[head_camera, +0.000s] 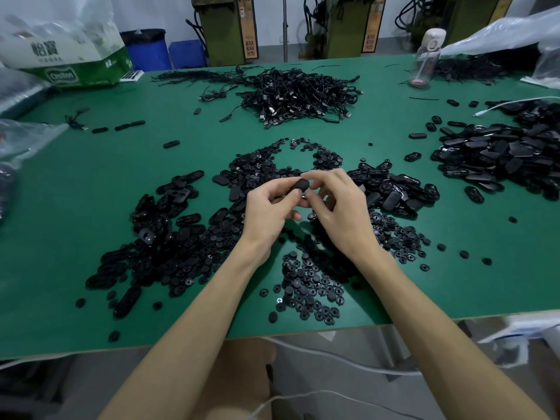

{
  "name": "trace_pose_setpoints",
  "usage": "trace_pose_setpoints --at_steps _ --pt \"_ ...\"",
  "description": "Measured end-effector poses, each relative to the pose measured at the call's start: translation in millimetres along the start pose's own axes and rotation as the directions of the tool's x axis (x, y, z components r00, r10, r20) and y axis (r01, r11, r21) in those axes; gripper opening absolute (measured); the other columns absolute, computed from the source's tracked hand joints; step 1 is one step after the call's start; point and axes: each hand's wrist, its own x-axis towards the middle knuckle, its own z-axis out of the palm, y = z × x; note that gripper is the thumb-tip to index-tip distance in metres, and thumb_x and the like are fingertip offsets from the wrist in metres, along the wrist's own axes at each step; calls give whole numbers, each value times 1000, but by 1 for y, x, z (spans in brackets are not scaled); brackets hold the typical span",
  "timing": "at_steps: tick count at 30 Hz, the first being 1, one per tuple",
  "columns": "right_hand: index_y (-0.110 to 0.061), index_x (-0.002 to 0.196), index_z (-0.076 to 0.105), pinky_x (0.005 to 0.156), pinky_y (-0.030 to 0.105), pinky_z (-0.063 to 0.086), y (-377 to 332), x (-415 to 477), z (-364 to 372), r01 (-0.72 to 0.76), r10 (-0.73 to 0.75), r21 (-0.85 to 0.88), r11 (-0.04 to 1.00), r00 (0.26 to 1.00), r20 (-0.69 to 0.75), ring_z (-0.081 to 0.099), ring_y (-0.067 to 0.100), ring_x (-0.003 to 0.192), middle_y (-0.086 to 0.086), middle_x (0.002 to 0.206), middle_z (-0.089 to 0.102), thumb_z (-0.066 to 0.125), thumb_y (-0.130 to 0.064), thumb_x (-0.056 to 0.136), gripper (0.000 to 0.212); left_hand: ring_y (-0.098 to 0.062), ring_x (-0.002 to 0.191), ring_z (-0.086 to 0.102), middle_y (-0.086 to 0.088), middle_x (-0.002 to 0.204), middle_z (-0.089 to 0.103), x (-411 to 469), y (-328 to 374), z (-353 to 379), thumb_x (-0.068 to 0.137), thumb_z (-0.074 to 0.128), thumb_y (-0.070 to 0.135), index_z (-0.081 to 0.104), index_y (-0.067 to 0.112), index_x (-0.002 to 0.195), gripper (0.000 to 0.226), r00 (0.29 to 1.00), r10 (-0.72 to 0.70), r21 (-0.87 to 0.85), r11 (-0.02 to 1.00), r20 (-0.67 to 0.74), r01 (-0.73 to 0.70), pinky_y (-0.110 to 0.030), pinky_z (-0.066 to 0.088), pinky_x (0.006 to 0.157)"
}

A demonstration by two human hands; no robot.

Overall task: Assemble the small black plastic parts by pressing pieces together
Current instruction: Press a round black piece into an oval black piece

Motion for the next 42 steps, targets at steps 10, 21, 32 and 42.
trace_pose_setpoints --at_steps 10,21,32,42 --pt "-15 110 70 73 20 50 0 2 -4 -150 153 121 981 988 -14 62 4 84 0 94 69 71 -12 96 15 -22 84 76 -11 94 79 -1 2 -1 94 70 0 72 4 114 20 998 -47 -36 998 36 48 -27 56 63" --pt "-13 110 70 76 21 53 3 3 -4 -229 236 201 952 972 -13 67 10 84 -3 92 72 70 -15 97 13 -26 94 76 -16 105 78 -2 7 -1 103 57 3 74 1 117 22 992 -102 -134 985 77 111 -29 59 71" --pt "-16 107 70 70 12 45 2 1 -2 -160 156 140 977 987 39 63 6 77 -7 86 69 73 -15 94 13 -21 83 73 -17 96 77 -2 2 -2 98 67 4 73 -1 111 15 994 -110 -71 991 8 110 -28 58 67" --pt "-10 94 75 74 10 43 4 2 -2 -98 100 67 993 994 -34 56 -1 81 3 94 62 76 -5 90 7 -22 83 75 -20 104 77 -1 5 -2 102 60 3 74 0 116 20 992 -123 -72 989 39 125 -27 58 67"
